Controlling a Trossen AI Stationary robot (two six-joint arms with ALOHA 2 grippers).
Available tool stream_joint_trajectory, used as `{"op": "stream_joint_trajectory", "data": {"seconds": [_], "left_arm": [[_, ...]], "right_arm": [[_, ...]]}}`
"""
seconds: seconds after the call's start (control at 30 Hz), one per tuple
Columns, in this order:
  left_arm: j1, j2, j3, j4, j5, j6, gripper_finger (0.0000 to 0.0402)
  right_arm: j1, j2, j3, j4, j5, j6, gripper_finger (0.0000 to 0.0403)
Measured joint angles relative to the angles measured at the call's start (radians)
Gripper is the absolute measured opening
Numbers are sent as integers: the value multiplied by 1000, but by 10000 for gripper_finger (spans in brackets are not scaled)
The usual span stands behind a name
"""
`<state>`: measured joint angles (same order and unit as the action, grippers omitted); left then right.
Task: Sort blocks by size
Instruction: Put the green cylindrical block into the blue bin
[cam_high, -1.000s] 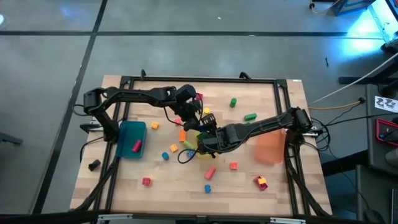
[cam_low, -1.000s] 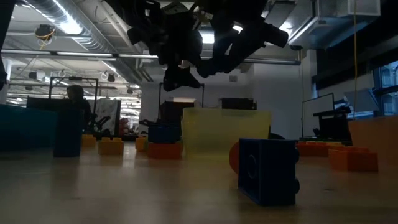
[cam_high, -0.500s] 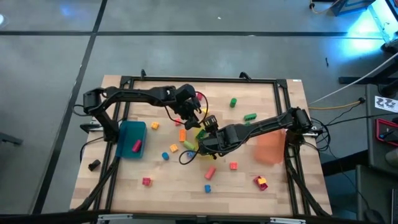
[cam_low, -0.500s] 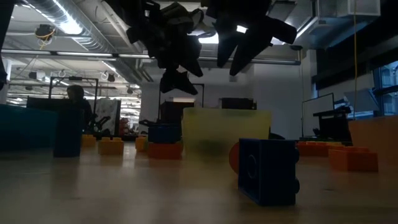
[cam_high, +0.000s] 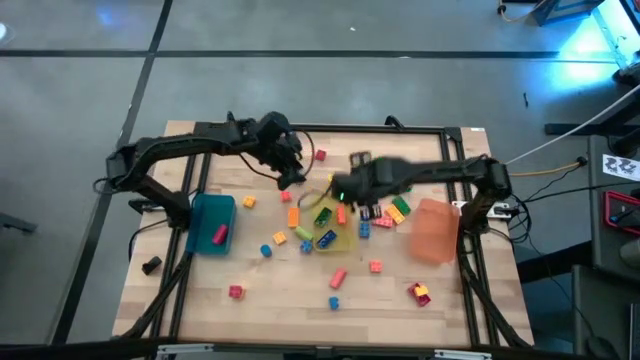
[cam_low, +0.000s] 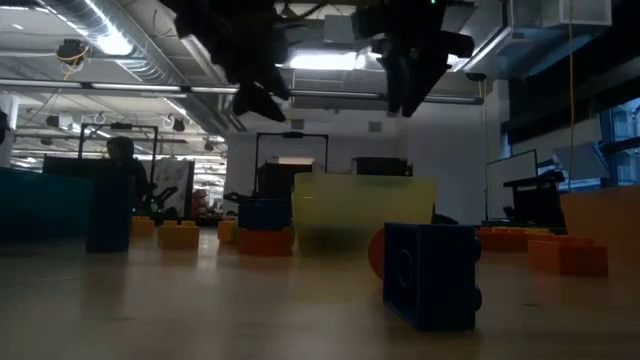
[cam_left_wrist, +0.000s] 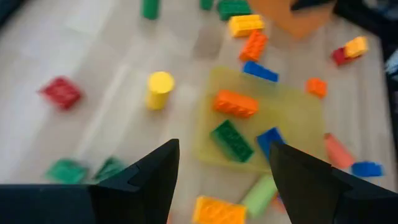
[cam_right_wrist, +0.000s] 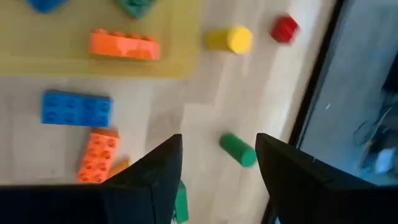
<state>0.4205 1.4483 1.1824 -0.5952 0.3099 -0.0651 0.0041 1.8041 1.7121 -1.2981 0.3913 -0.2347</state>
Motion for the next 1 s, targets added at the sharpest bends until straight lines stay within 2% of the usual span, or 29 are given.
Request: {"op": "stream_joint_trajectory", "data": {"seconds": [0.1,0.33,0.43,0.63,1.0], "left_arm": [[18,-43,0,-37,-40,43,232],[56,-85,0,-51,-49,118,232],[76,-85,0,-49,-52,131,232],[95,-85,0,-52,-52,182,232],[126,-81,0,-44,-54,228,232]], "right_arm": [[-92,-51,-41,26,-49,3,204],[-302,-98,-198,154,-260,-24,204],[-365,-98,-274,235,-287,-63,204],[-442,-96,-352,359,-291,-144,204],[-526,-83,-353,387,-410,-198,204]]}}
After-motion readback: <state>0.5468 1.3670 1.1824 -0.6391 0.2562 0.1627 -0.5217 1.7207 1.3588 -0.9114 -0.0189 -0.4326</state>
